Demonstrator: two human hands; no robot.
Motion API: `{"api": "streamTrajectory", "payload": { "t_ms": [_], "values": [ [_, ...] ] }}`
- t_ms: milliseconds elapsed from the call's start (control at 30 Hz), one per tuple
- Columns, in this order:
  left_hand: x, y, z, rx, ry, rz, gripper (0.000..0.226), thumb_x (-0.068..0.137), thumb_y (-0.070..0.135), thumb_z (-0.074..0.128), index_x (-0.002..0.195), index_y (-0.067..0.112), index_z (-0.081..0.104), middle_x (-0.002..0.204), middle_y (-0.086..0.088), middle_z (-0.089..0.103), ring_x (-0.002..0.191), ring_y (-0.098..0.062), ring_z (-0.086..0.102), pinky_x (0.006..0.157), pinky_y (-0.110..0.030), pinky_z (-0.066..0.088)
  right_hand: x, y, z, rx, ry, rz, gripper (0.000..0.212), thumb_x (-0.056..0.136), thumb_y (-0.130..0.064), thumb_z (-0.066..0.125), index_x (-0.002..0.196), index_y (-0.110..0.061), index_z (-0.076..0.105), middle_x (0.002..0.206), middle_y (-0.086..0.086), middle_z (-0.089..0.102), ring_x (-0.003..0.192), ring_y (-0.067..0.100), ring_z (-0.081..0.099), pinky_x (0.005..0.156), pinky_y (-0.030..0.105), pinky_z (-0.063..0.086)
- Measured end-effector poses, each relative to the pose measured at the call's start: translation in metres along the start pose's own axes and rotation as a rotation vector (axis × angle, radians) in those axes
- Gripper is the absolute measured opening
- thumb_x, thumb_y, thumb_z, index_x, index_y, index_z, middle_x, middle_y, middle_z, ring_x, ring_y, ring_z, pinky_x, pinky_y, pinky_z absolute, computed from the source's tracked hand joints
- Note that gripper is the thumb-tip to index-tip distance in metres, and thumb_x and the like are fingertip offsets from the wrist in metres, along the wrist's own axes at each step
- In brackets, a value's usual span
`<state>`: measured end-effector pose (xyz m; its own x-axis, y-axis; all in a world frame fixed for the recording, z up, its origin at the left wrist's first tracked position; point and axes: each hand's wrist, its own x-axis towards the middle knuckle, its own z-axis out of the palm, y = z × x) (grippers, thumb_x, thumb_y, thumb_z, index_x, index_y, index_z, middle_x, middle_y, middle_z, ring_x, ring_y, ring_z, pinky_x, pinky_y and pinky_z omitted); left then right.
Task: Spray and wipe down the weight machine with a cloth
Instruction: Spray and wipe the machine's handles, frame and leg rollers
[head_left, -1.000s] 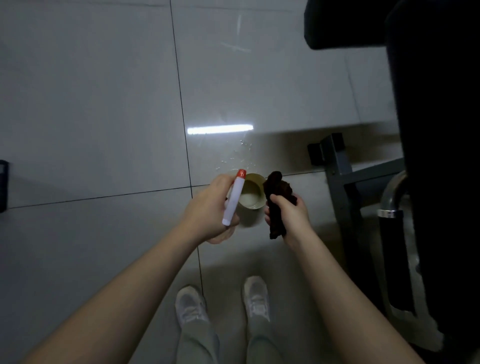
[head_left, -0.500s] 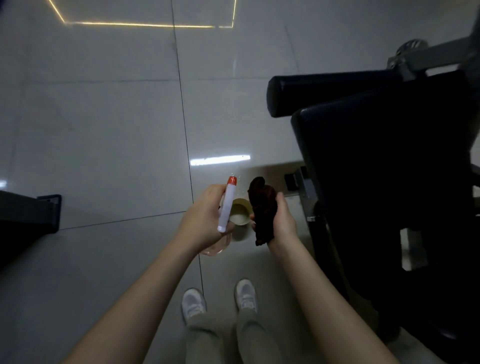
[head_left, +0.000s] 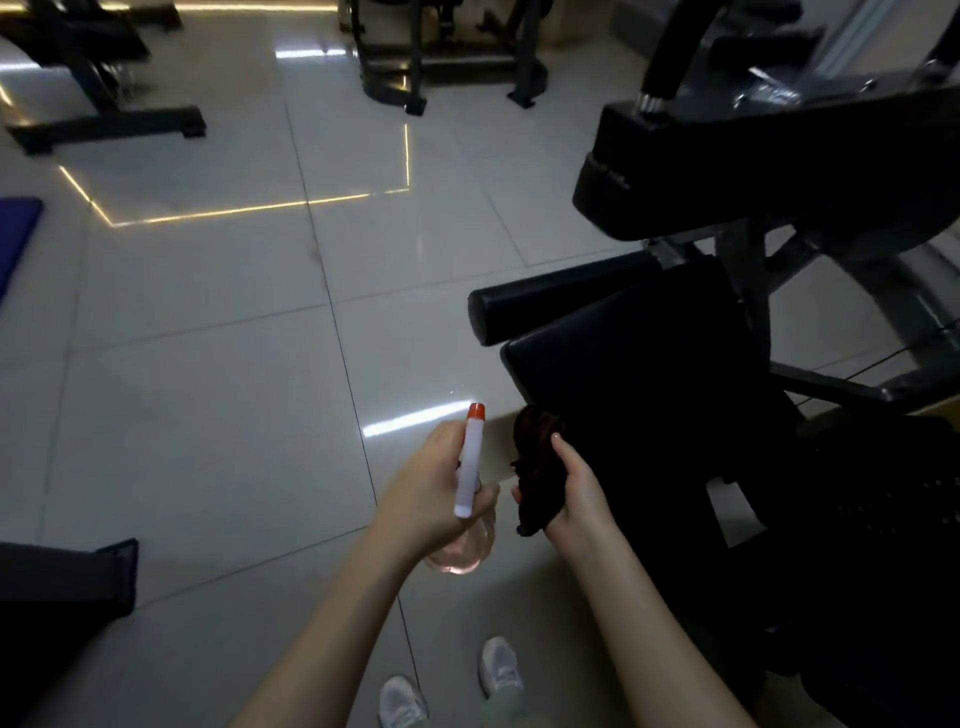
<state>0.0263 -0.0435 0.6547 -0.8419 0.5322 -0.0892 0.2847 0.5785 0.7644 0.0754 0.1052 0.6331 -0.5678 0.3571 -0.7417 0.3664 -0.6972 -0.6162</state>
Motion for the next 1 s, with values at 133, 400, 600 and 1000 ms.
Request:
{"api": "streamTrajectory", "payload": {
  "t_ms": [133, 400, 600, 1000],
  "values": [
    [0.010, 0.032, -0.018, -0.021, -0.015, 0.074, 0.042, 0.085, 0.041, 0.066, 0.116, 0.019, 0.049, 0.109, 0.003, 0.055, 0.091, -0.014, 0.056, 0.077, -0.028, 0.052, -0.023, -0.027, 0.005, 0.100, 0.017, -0.060, 0.019, 0.093, -0.032, 0.053, 0.099, -0.015, 0.061, 0.098, 0.016, 0.065, 0.093, 0.029, 0.061, 0.089, 0.041, 0.047],
    [0.040, 0.097, -0.049, -0.221, -0.058, 0.140, 0.049, 0.075, 0.033, 0.052, 0.123, 0.021, 0.050, 0.114, -0.002, 0.057, 0.099, -0.009, 0.055, 0.085, -0.031, 0.048, -0.044, -0.104, 0.007, 0.305, 0.009, -0.192, 0.034, 0.088, -0.033, 0.060, 0.117, -0.014, 0.061, 0.109, 0.012, 0.065, 0.103, 0.029, 0.060, 0.089, 0.039, 0.048],
    [0.080, 0.136, -0.058, -0.285, -0.001, 0.166, 0.040, 0.074, 0.035, 0.053, 0.113, 0.027, 0.054, 0.106, -0.001, 0.062, 0.096, -0.014, 0.060, 0.085, -0.041, 0.053, -0.032, -0.163, 0.007, 0.164, -0.018, -0.319, 0.056, 0.073, -0.047, 0.070, 0.122, -0.021, 0.060, 0.118, 0.011, 0.064, 0.109, 0.029, 0.059, 0.090, 0.041, 0.048],
    [0.158, 0.203, -0.067, -0.338, 0.118, 0.093, 0.031, 0.075, 0.039, 0.060, 0.094, 0.015, 0.062, 0.091, -0.017, 0.066, 0.075, -0.019, 0.061, 0.072, -0.041, 0.051, 0.013, -0.311, 0.060, -0.541, 0.335, -0.974, 0.052, 0.094, -0.030, 0.051, 0.141, -0.019, 0.035, 0.136, 0.009, 0.045, 0.121, 0.025, 0.046, 0.093, 0.029, 0.038]
  ]
}}
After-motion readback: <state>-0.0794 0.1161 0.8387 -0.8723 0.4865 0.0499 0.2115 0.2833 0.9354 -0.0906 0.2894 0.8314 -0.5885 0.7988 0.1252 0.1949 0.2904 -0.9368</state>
